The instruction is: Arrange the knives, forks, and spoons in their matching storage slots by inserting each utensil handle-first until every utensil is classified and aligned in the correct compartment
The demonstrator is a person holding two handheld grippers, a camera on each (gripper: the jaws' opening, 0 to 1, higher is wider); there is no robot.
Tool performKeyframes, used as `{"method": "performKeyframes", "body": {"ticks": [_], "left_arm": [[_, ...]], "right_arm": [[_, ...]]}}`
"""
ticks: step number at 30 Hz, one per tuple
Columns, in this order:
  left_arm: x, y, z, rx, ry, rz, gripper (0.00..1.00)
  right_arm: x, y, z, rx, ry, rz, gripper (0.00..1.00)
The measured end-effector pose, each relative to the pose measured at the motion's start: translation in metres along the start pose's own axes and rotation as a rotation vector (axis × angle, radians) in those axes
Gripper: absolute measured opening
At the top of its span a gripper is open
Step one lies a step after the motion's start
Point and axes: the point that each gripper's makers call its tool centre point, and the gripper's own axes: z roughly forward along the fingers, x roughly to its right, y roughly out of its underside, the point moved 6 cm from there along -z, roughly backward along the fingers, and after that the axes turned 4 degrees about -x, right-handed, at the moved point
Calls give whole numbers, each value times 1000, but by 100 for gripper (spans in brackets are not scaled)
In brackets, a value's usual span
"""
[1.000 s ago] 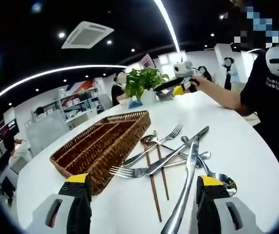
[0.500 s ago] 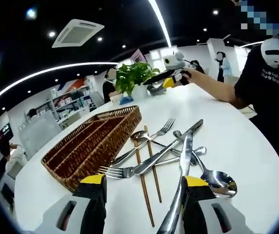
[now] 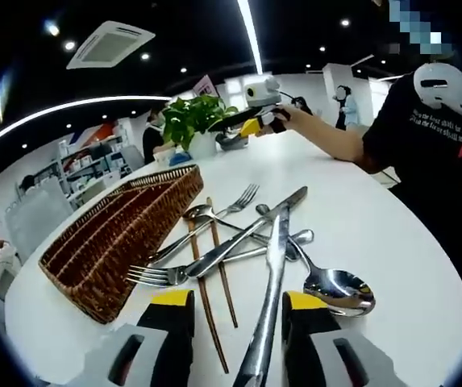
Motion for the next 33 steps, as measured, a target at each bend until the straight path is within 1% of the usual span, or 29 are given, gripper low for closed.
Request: {"method": "performKeyframes", "body": {"ticks": [2, 3, 4, 5, 6, 8, 10, 17, 18, 19, 21, 24, 29, 33], "left_arm": [[4, 0, 1, 10, 37, 10, 33], [5, 0, 2, 12, 44, 9, 31], [6, 1, 4, 5, 57, 11, 29], [7, 0, 6, 16, 77, 6, 26], [9, 1, 5, 9, 100, 14, 22], [10, -1, 6, 5, 117, 29, 17], [12, -1, 6, -2, 140, 25, 12], [13, -1, 4, -2, 171, 4, 9], [13, -1, 4, -2, 171, -2, 9], [13, -1, 4, -5, 172, -24, 8], [16, -2, 3, -5, 192, -6, 7], [14, -3, 2, -9, 169, -8, 7], [15, -5, 2, -15, 181, -6, 6], [15, -12, 0, 11, 178, -11, 6]], "right_arm": [[1, 0, 0, 1, 2, 3, 99], [1, 0, 0, 0, 3, 4, 99], [1, 1, 0, -2, 2, 4, 99], [0, 1, 0, -2, 1, 3, 99], [0, 1, 1, -4, 0, 3, 99], [-1, 1, 1, -5, -2, 2, 99], [-2, 1, 2, -6, -5, 0, 99], [-2, 2, 3, -9, -4, 3, 99], [-2, 2, 3, -4, 1, -1, 99], [-1, 1, 3, 1, 5, -4, 99], [-2, -2, 2, 15, 4, -4, 99], [-3, -4, 1, 25, 1, -7, 99], [-6, -3, 2, 19, -11, -14, 99], [-7, -3, 2, 18, -17, -17, 99]]}}
